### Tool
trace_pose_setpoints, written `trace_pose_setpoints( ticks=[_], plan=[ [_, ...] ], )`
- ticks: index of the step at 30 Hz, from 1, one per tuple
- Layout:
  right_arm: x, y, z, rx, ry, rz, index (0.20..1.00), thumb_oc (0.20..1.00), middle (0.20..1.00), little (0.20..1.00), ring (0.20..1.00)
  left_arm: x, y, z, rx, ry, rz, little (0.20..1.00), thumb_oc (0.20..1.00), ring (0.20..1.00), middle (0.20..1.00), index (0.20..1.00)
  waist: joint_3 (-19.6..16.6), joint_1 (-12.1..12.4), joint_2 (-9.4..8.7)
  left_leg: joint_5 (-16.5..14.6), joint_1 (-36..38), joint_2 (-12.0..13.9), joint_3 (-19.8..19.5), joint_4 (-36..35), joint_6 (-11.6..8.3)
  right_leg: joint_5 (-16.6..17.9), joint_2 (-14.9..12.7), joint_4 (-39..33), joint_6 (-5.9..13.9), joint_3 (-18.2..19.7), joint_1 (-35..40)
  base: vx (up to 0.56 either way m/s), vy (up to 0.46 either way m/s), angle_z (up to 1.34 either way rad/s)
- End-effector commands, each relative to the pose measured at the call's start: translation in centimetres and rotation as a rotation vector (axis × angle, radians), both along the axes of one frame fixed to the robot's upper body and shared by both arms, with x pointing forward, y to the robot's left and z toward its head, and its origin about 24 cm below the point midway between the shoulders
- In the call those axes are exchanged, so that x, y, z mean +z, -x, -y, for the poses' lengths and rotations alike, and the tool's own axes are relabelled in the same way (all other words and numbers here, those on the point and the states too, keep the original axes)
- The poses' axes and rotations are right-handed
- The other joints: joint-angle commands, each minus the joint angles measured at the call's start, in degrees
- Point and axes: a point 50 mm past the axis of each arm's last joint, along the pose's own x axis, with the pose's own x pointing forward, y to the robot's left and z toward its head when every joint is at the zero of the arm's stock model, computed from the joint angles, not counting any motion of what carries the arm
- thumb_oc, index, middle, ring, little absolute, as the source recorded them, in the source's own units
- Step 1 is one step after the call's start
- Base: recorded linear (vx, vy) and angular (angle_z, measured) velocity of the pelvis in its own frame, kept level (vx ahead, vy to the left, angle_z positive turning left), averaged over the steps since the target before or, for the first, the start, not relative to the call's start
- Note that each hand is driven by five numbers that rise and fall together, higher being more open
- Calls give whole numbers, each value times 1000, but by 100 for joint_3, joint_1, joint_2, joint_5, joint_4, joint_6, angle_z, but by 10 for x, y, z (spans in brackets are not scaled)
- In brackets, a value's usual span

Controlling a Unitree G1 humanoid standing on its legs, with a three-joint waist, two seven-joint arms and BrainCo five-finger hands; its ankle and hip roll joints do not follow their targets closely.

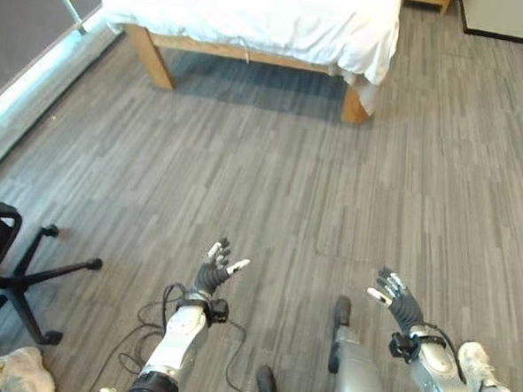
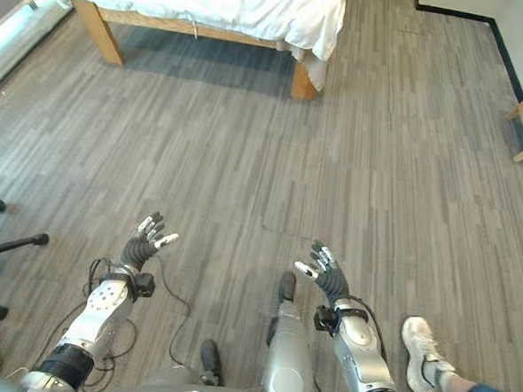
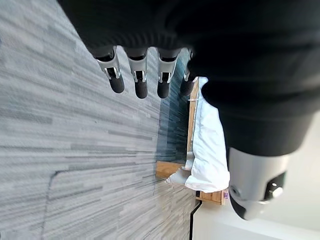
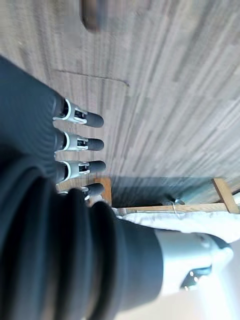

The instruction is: Pick up bed clothes into laundry basket.

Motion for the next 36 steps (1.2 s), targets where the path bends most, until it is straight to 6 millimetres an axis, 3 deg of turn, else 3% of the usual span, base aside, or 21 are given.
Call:
trace_pose_setpoints(
  ticks=[1, 2, 3, 4, 5, 6, 7, 8, 9, 11, 15, 16, 19, 21, 24, 26, 28, 29, 32, 33, 36],
  plan=[
    [18, -9, -4, -2, -76, 104, 1000, 1000, 1000, 1000, 1000, 26, -14, 7, -53, -28, 144, 1000, 1000, 1000, 1000, 1000, -197, -146, 225, -3, 1204, 535, -673, 227, -294, 1209, 386, 58, 21, -142, -35, 324, -181, 60],
    [18, -9, -4, -5, -105, 107, 1000, 1000, 1000, 1000, 1000, 25, -14, 11, -63, -16, 140, 1000, 1000, 1000, 1000, 1000, -262, -172, 280, 283, 1114, 751, -725, 655, -445, 1019, 503, 217, -113, -223, -8, 458, -318, 55],
    [17, -9, -3, -16, -129, 95, 1000, 1000, 1000, 1000, 1000, 23, -14, 14, -88, -18, 127, 1000, 1000, 1000, 1000, 1000, -287, -161, 310, 1371, 623, 1191, -594, 2061, -676, 647, 661, 397, -471, -393, 344, 449, -320, 46],
    [17, -9, -3, -16, -130, 95, 1000, 1000, 1000, 1000, 1000, 23, -14, 14, -87, -19, 127, 1000, 1000, 1000, 1000, 1000, -301, -185, 295, 1388, 593, 1178, -621, 2060, -676, 657, 639, 384, -474, -408, 336, 579, -549, 22],
    [24, -10, -2, -13, -160, 131, 1000, 1000, 1000, 1000, 1000, 25, -14, 14, -90, 42, 128, 1000, 1000, 1000, 1000, 1000, -151, -9, 78, 1969, -384, 1162, -836, 4037, -574, 317, 848, 328, -901, -348, 830, 383, -486, 8],
    [26, -11, -2, 5, -148, 140, 1000, 1000, 1000, 1000, 1000, 27, -15, 15, -88, 65, 134, 1000, 1000, 1000, 1000, 1000, 11, 107, -60, 1980, -849, 1085, -1046, 4831, -442, 204, 897, 308, -1041, -244, 1012, 385, -481, -14],
    [26, -11, -2, 4, -148, 140, 1000, 1000, 1000, 1000, 1000, 27, -15, 15, -88, 65, 134, 1000, 1000, 1000, 1000, 1000, 11, 98, -41, 1960, -879, 1103, -1068, 4872, -446, 202, 911, 313, -1045, -261, 1004, 328, -323, -46],
    [29, -14, 6, 17, -67, 141, 1000, 1000, 1000, 1000, 1000, 34, -20, 19, -104, 65, 162, 1000, 1000, 1000, 1000, 1000, 203, 268, -161, 1656, -1591, 1181, -958, 5065, -256, 1, 972, 238, -1095, -82, 1346, 381, -224, -90],
    [28, -14, 12, -14, -53, 136, 1000, 1000, 1000, 1000, 1000, 34, -22, 21, -103, 67, 164, 1000, 1000, 1000, 1000, 1000, 213, 316, -177, 1638, -1998, 1475, -716, 4720, -291, -102, 956, 178, -1084, -76, 1522, 386, -224, -89],
    [29, -14, 14, -41, -79, 141, 1000, 1000, 1000, 1000, 1000, 34, -23, 24, -111, 88, 163, 1000, 1000, 1000, 1000, 1000, 216, 402, -163, 1635, -2215, 1655, -471, 4224, -370, -156, 934, 89, -1028, -56, 1748, 304, -4, -38],
    [21, -5, 18, -46, -100, 109, 1000, 1000, 1000, 1000, 1000, 29, -20, 31, -156, 89, 149, 1000, 1000, 1000, 1000, 1000, 86, 621, -73, 1777, -2403, 1088, -414, 2627, -480, -338, 922, -51, -945, 176, 2185, 515, 134, -28],
    [16, -1, 17, -28, -87, 84, 1000, 1000, 1000, 1000, 1000, 26, -17, 32, -182, 79, 135, 1000, 1000, 1000, 1000, 1000, 4, 763, 3, 1861, -2421, 734, -556, 1672, -460, -475, 1045, -161, -885, 290, 2535, 334, 81, -49],
    [14, 0, 15, -13, -89, 78, 1000, 1000, 1000, 1000, 1000, 22, -13, 33, -203, 70, 116, 1000, 1000, 1000, 1000, 1000, -91, 828, 71, 2020, -2314, 595, -500, 1109, -503, -546, 1124, -243, -843, 361, 2767, 409, 107, -43],
    [15, 0, 12, 7, -80, 81, 1000, 1000, 1000, 1000, 1000, 19, -11, 36, -232, 75, 104, 1000, 1000, 1000, 1000, 1000, -201, 834, 88, 1908, -2116, 542, -219, 1026, -405, -622, 1169, -266, -815, 393, 2932, 336, 113, -43],
    [12, 1, 6, 8, -69, 71, 1000, 1000, 1000, 1000, 1000, 14, -7, 47, -276, 93, 77, 1000, 1000, 1000, 1000, 1000, -481, 816, 4, 1421, -1883, 330, -68, 989, -114, -839, 832, -66, -584, 356, 3123, 310, 210, -32],
    [12, -3, -6, 6, -144, 83, 1000, 1000, 1000, 1000, 1000, 17, -9, 54, -326, 65, 85, 1000, 1000, 1000, 1000, 1000, -422, 757, 20, 1117, -1545, 208, 142, 965, 130, -592, 533, 1418, -343, 310, 2589, 253, 300, -7],
    [12, -3, -10, 36, -125, 78, 1000, 1000, 1000, 1000, 1000, 18, -10, 56, -343, 48, 88, 1000, 1000, 1000, 1000, 1000, -416, 740, 44, 1066, -1380, 153, 119, 867, 227, -324, 465, 2028, -323, 303, 2417, 120, 173, 4],
    [15, -4, -13, 63, -105, 91, 1000, 1000, 1000, 1000, 1000, 24, -13, 57, -349, 53, 109, 1000, 1000, 1000, 1000, 1000, -249, 641, 138, 1005, -1099, 163, 41, 776, 336, 75, 406, 2937, -359, 284, 1898, 58, 120, 6],
    [13, -3, -12, 57, -99, 83, 1000, 1000, 1000, 1000, 1000, 26, -14, 59, -362, 49, 116, 1000, 1000, 1000, 1000, 1000, -189, 539, 199, 930, -922, 126, -95, 719, 365, 111, 367, 3159, -389, 376, 1621, 166, 78, 55],
    [12, -2, -13, 43, -114, 80, 1000, 1000, 1000, 1000, 1000, 26, -14, 58, -357, 53, 118, 1000, 1000, 1000, 1000, 1000, -208, 518, 202, 868, -833, 115, -209, 692, 347, 208, 142, 2814, -391, 333, 1514, 125, -18, 72],
    [12, -1, -11, 38, -121, 82, 1000, 1000, 1000, 1000, 1000, 27, -15, 54, -342, 61, 119, 1000, 1000, 1000, 1000, 1000, -182, 415, 130, 744, -753, 77, -573, 745, 291, 181, 152, 2174, -306, 569, 1418, 166, -98, 71]
  ],
)
